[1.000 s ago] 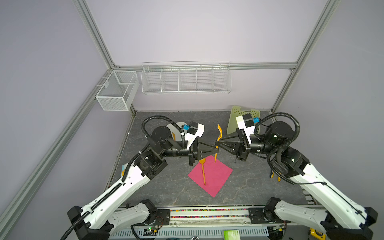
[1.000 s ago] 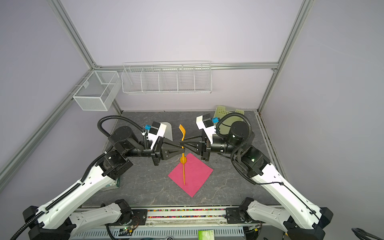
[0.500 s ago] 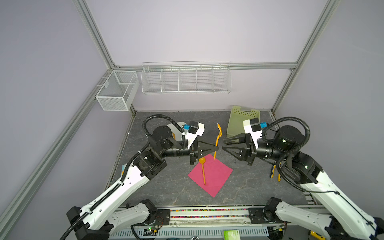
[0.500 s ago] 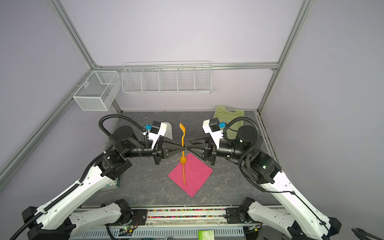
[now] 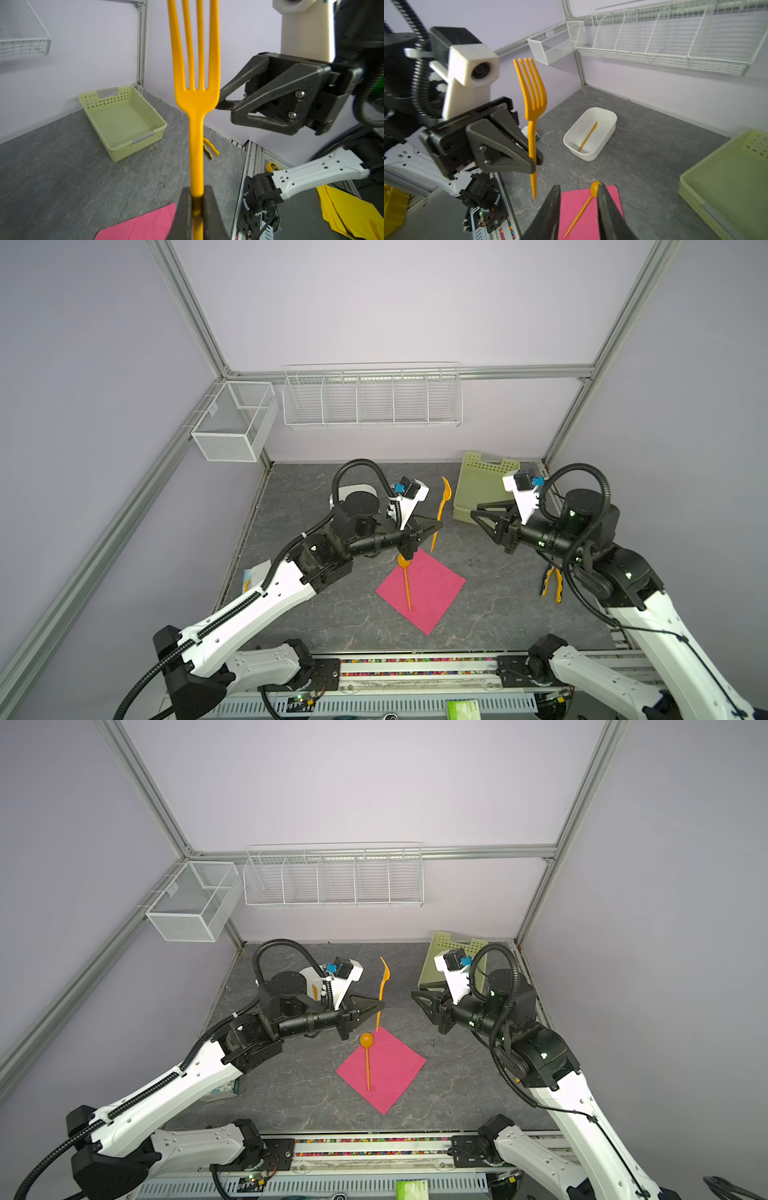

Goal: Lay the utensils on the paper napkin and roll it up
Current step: 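Carry the fork with the left gripper and lower it beside the spoon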

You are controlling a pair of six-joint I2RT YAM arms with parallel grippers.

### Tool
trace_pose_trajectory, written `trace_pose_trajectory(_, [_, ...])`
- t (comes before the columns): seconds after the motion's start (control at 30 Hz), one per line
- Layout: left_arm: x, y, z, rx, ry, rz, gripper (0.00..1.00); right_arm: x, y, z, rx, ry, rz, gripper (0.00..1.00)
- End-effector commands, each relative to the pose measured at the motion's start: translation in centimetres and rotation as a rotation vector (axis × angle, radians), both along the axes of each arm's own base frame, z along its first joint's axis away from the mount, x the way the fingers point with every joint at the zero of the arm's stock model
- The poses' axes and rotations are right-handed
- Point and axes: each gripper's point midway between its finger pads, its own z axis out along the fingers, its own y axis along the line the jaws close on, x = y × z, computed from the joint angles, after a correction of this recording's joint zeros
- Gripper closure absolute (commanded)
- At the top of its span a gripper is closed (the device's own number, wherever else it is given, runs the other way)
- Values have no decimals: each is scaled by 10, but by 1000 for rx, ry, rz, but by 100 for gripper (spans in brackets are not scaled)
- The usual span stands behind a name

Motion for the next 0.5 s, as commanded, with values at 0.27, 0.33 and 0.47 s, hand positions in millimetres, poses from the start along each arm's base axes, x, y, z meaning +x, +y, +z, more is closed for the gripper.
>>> trace_pose_trajectory(0.27, [50,-5,-83,138,271,308,100,45,-52,-83,-79,296,-177,68])
trace_pose_trajectory(0.33, [55,-7,-101,187,322,341,100,51,-63,-92,-64,330,-203,68])
trace_pose_trajectory(0.47, [59,-15,-132,231,419,373,100,56,-74,-101,-44,365,-213,68])
